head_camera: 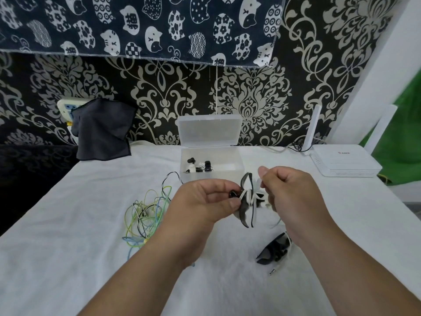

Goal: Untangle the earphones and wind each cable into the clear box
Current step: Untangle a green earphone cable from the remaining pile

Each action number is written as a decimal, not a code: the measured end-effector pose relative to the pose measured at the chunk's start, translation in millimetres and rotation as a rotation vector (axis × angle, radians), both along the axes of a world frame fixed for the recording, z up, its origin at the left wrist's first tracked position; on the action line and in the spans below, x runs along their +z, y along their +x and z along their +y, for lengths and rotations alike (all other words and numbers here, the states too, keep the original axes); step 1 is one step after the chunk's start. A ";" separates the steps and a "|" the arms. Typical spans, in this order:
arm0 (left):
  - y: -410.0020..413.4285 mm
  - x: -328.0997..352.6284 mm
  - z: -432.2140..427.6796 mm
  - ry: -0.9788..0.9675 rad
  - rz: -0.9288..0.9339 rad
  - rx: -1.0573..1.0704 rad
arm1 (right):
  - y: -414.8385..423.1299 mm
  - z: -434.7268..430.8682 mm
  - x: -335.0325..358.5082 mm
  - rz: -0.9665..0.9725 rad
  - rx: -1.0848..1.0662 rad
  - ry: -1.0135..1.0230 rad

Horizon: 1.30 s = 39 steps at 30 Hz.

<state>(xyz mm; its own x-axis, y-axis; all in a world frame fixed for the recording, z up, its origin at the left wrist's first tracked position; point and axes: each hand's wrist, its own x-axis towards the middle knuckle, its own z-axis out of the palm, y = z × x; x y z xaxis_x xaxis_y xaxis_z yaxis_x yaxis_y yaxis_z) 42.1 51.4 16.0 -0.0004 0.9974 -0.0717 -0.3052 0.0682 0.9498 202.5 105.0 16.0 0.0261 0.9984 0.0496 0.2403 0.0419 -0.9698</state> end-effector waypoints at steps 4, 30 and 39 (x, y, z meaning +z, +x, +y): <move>1.3 -3.3 -1.5 -0.044 0.094 -0.007 | 0.8 -0.8 8.4 0.087 -0.003 0.096; 5.5 -5.0 -4.0 0.002 0.316 0.030 | -6.7 -2.9 5.0 -0.008 -0.053 0.038; 4.2 -3.2 -0.2 0.094 0.112 0.234 | -4.3 -5.4 -2.5 0.140 0.301 -0.452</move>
<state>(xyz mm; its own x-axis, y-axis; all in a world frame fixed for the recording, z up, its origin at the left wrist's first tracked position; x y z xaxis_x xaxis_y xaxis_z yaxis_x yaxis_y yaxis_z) 46.4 51.3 12.8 -0.2344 0.9715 0.0345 -0.1951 -0.0817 0.9774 198.2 99.6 13.5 -0.2880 0.8841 -0.3680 0.1493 -0.3381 -0.9292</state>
